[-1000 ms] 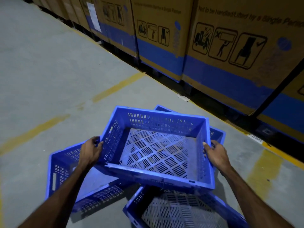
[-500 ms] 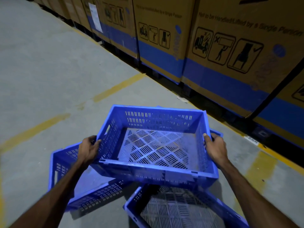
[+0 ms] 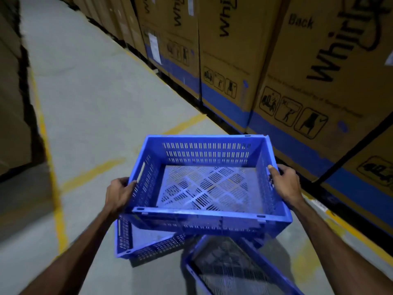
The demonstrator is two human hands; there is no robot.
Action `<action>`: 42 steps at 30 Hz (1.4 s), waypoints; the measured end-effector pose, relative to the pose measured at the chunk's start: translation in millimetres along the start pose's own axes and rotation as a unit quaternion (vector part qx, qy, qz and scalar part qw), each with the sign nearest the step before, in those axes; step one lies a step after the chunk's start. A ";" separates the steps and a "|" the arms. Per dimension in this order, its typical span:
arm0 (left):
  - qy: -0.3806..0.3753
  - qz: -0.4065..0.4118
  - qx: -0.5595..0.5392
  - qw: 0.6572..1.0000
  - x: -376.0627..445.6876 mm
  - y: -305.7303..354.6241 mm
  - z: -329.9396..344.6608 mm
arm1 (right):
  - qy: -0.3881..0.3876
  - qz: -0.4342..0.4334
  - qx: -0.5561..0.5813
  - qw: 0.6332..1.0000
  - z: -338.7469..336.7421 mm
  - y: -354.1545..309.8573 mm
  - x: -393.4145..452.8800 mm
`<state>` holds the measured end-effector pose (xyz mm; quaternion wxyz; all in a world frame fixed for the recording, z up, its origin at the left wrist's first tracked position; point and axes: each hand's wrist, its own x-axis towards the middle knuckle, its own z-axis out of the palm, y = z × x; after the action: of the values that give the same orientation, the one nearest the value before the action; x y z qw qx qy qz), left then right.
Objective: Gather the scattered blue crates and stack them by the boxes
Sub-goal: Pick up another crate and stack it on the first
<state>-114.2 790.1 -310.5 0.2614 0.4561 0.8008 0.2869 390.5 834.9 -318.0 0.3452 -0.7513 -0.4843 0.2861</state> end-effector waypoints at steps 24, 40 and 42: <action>0.154 -0.091 -0.081 0.981 -164.1 75.8 -327.2 | -0.101 -0.159 0.047 0.981 -82.4 -325.6 -111.0; 0.315 -0.273 -0.140 0.898 -369.9 -16.6 -353.6 | -0.298 -0.286 0.041 0.910 -10.5 -358.0 -197.2; 0.343 -0.297 -0.137 0.880 -402.3 -30.1 -356.5 | -0.326 -0.295 0.040 0.897 8.2 -360.0 -217.1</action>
<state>-194.2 344.4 -19.3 0.1032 0.0294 0.8909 0.4414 113.6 741.3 -15.7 0.2667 -0.4242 -0.7572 0.4191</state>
